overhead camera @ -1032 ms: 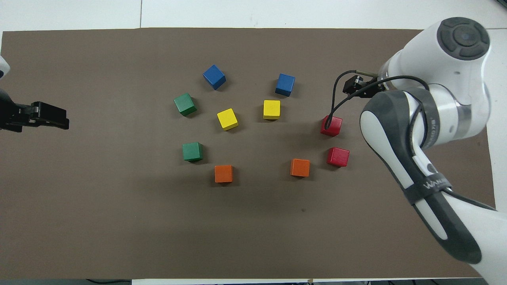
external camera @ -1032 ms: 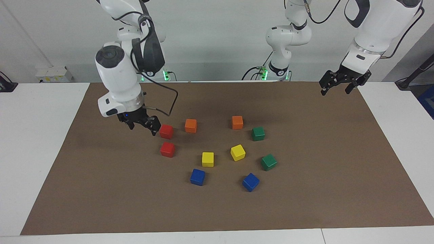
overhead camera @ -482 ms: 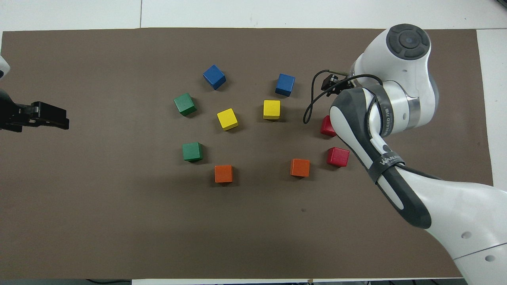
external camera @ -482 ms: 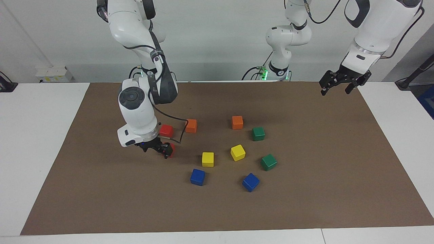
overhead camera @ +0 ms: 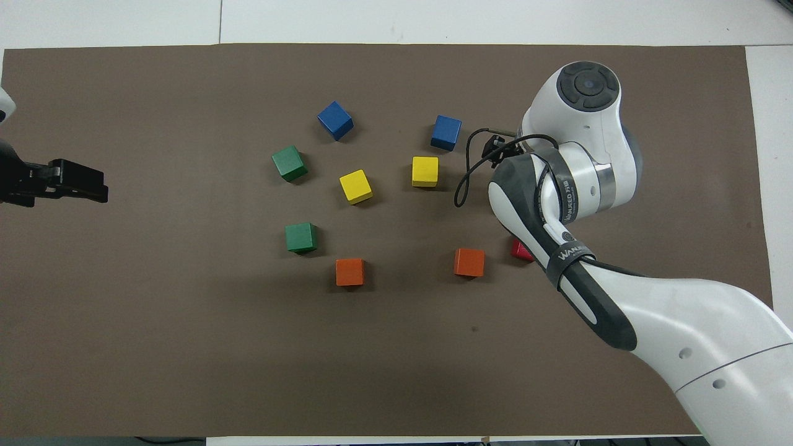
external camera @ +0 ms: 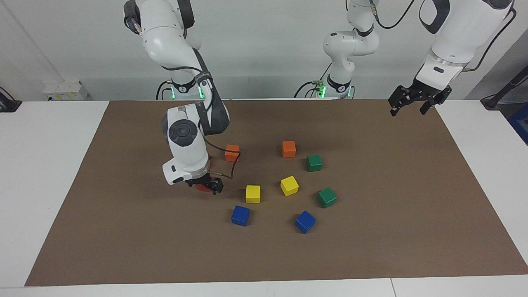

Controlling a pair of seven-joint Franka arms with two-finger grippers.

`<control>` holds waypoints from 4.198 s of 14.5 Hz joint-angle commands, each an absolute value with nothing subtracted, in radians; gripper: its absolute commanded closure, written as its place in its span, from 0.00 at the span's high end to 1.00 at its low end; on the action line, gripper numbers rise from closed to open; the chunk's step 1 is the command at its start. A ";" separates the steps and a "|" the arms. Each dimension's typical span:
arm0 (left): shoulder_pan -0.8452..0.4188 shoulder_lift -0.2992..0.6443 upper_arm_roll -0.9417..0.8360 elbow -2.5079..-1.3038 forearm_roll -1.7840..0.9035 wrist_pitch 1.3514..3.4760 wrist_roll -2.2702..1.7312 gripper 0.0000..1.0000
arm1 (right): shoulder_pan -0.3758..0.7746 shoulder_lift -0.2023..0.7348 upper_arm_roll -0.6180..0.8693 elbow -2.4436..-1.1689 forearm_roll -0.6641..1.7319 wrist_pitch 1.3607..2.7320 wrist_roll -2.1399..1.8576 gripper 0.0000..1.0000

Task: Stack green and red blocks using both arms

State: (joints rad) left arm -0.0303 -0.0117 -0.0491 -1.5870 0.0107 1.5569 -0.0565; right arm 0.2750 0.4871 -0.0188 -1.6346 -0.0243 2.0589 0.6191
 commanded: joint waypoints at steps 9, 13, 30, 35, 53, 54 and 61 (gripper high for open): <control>-0.029 -0.035 -0.048 -1.612 0.014 1.560 -0.052 1.00 | 0.291 0.440 -0.017 -1.776 -0.031 2.129 0.551 0.84; -0.031 -0.035 -0.049 -1.612 0.014 1.556 -0.055 1.00 | 0.290 0.439 -0.015 -1.793 -0.031 2.151 0.549 0.25; -0.348 0.167 -0.054 -1.979 0.009 2.183 -0.439 1.00 | -0.028 0.365 -0.020 -1.799 -0.028 2.221 -0.022 0.00; -0.385 0.213 -0.054 -2.088 0.009 2.350 -0.517 1.00 | -0.051 0.403 -0.021 -1.845 -0.028 2.330 -0.026 0.00; -0.393 0.227 -0.054 -2.094 -0.024 2.323 -0.566 0.00 | -0.032 0.396 -0.018 -1.793 -0.031 2.259 -0.020 1.00; -0.361 0.229 -0.054 -2.047 -0.023 2.265 -0.548 0.00 | -0.011 0.384 -0.018 -1.764 -0.029 2.193 -0.011 1.00; -0.025 0.261 -0.052 -1.907 -0.023 2.150 -0.031 0.00 | 0.172 0.189 -0.015 -1.906 -0.012 2.072 0.480 1.00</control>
